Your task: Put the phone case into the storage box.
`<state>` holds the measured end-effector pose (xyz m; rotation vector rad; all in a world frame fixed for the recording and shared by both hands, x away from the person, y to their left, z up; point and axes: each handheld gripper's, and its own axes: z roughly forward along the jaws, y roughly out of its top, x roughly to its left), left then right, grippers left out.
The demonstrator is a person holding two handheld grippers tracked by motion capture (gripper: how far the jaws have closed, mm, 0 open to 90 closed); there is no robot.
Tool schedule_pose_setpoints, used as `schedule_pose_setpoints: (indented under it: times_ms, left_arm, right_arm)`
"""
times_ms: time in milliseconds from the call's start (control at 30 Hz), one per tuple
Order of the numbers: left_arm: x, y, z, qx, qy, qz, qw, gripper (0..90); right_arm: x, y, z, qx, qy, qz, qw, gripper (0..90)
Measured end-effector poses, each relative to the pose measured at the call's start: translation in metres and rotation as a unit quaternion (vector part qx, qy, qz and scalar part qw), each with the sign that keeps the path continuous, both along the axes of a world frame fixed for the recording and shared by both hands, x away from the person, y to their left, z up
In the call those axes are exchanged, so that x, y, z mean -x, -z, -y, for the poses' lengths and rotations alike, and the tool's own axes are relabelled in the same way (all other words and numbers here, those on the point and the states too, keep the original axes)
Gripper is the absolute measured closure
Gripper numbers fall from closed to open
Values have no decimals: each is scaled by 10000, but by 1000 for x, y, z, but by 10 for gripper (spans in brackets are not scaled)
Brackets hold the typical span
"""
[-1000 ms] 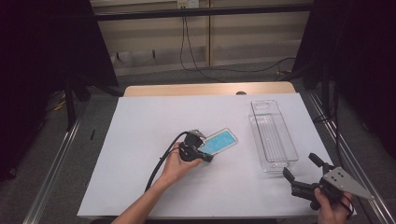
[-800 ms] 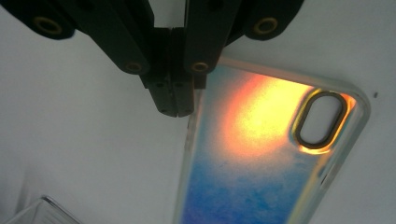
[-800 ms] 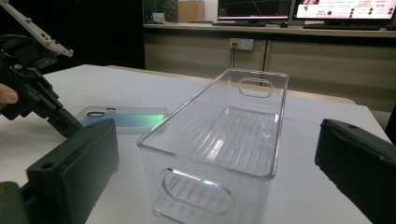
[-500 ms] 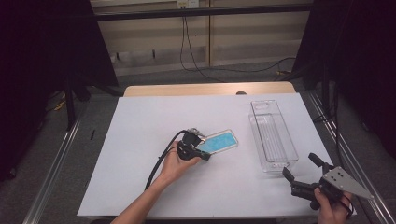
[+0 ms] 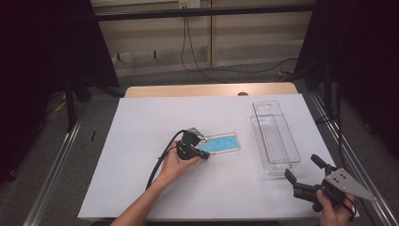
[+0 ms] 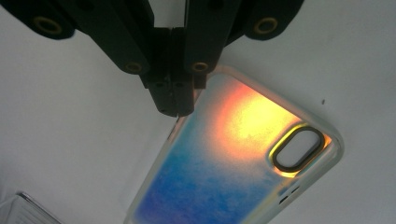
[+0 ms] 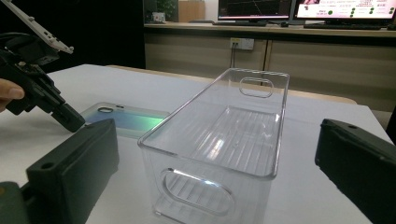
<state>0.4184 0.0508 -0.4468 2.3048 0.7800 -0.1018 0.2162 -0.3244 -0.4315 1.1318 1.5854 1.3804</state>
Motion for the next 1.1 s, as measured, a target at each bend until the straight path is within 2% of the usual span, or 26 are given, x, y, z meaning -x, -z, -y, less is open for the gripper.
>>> schedule_pose_setpoints:
  times_ms: [100, 167, 400, 433, 700, 800, 933, 1100]
  left_arm:
    - [-2, 1, -2, 45, -49, -10, 10000, 900]
    - [-3, 1, -3, 20, 16, -3, 10000, 900]
    - [-3, 0, -3, -27, -11, 51, 10000, 900]
    - [-3, 0, -3, 22, -63, 27, 10000, 900]
    - [-2, -1, -2, -102, -70, 170, 9998, 900]
    - [-3, -1, -2, -63, -118, 149, 9998, 900]
    - [-4, -2, -3, -133, -99, 166, 9997, 900]
    - [-4, -2, -3, -122, -140, 167, 9997, 900]
  right_arm:
    - [0, 0, 0, -1, 12, 1, 10000, 0]
    - [0, 0, 0, -1, 8, -1, 10000, 0]
    - [0, 0, 0, 14, -15, 2, 10000, 0]
    - [0, 0, 0, 8, -8, 3, 10000, 0]
    - [-1, 0, -1, 20, 0, -4, 10000, 0]
    - [0, 0, -1, 25, -3, -2, 10000, 0]
    - [0, 0, 0, 22, 2, 3, 10000, 0]
    - [-1, 0, 0, 14, 9, 1, 10000, 0]
